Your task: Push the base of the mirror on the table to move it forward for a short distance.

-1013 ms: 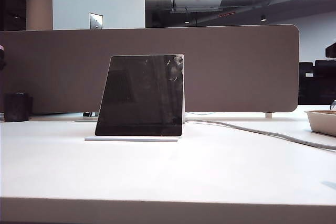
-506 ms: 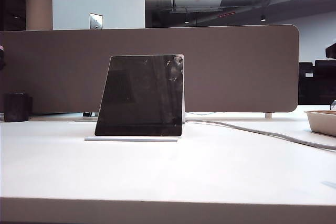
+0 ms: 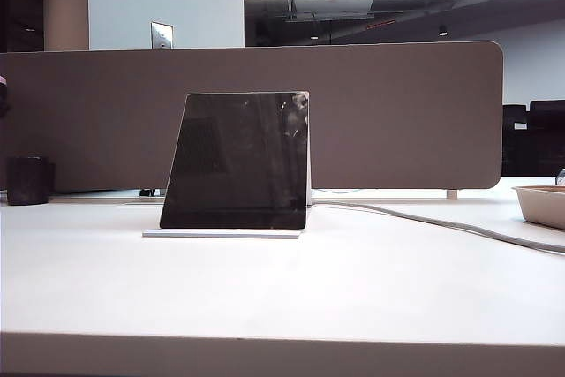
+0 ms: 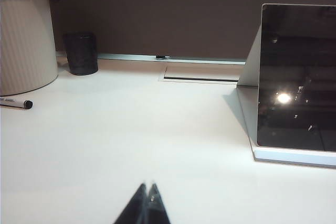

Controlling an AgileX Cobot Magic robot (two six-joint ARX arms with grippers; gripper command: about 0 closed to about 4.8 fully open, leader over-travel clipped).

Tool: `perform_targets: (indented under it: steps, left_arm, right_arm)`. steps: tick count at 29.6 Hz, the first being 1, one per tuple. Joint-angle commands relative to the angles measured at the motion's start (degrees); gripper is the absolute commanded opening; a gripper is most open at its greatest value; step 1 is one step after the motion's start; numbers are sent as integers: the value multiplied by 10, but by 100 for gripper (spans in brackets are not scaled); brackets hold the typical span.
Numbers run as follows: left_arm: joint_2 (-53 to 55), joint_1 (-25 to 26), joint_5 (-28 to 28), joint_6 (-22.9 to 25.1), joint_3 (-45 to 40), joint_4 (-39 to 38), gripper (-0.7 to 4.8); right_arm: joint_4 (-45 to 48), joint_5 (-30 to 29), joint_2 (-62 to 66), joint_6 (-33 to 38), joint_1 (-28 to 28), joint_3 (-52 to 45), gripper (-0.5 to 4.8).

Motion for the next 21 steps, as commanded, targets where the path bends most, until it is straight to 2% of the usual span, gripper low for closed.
perform_targets:
  steps: [1,7,21]
  left_arm:
    - [0,0,2,2,1,6,-5]
    - [0,0,2,2,1,6,-5]
    - [0,0,2,2,1,6,-5]
  right_arm:
    - [9,0,0,1,-20,0,22]
    - [9,-2,0,14,-40,0,22]
    - [10,-1,0,26,-39,0,22]
